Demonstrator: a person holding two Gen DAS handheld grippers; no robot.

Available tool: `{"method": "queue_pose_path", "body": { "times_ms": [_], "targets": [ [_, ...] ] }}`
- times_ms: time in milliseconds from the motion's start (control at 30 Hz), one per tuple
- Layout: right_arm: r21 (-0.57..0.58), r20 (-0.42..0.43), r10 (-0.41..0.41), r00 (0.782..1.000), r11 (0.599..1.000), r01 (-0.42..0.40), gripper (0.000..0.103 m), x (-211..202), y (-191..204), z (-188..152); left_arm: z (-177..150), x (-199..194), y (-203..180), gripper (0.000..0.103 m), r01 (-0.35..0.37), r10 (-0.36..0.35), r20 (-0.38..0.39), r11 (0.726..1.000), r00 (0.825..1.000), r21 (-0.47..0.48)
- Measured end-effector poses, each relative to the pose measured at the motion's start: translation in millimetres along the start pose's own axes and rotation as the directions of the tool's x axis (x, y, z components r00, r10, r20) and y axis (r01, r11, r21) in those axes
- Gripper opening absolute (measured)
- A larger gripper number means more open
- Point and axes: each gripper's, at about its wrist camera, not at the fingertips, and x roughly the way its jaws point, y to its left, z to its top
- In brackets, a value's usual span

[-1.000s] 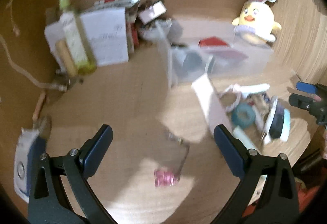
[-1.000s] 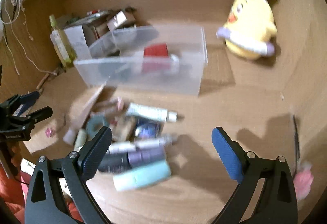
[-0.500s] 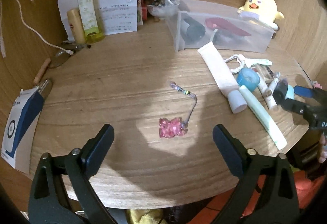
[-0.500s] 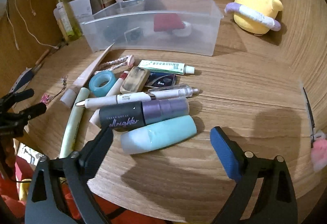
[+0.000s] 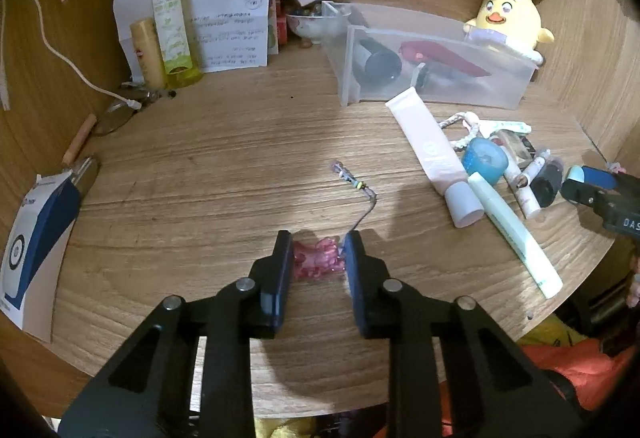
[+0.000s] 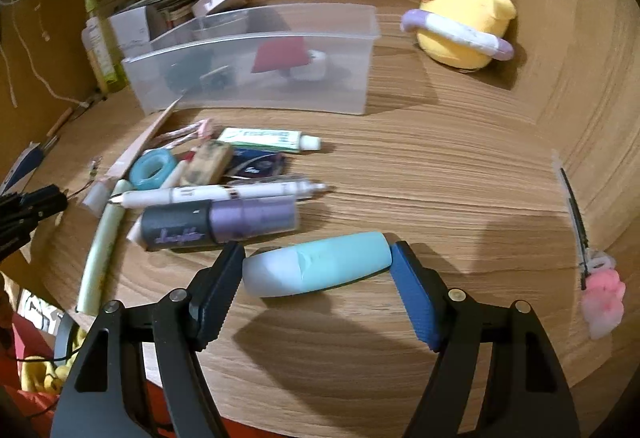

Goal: Organize objects
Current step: 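Grasp the pink charm with the left gripper while the right gripper grasps the mint-green tube, then place the pink charm and mint-green tube into the clear box and release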

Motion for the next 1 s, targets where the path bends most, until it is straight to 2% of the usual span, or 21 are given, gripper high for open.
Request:
{"method": "queue_pose_path", "body": {
  "times_ms": [233, 433, 633, 1000],
  "targets": [
    [0.05, 0.025, 0.005, 1.0, 0.999, -0.007, 0.071, -4.7, -16.4, 7.8, 10.3, 0.2, 2.8, 0.026, 0.008, -0.008, 0.01, 1.0, 1.0, -0.029],
    [0.04, 0.105, -0.008, 0.994, 0.999, 0.004, 0.071, -20.7, -20.8, 30.2, 41.8, -15.0, -0.1, 0.026, 0.028, -0.025, 0.1, 0.999, 0.995, -0.022],
    [0.018, 0.196, -0.005, 0.981, 1.0, 0.001, 0.071, -33.6, -18.7, 62.3, 79.2, -30.5, -8.3, 0.026, 0.052, -0.048, 0.203, 0.999, 0.978, -0.012],
    [-0.069, 0.297, 0.081, 0.951, 0.996, -0.063, 0.071, -31.5, 9.3, 125.8, 139.8, -42.1, -26.6, 0.026, 0.074, -0.071, 0.305, 0.997, 0.95, 0.003]
  ]
}}
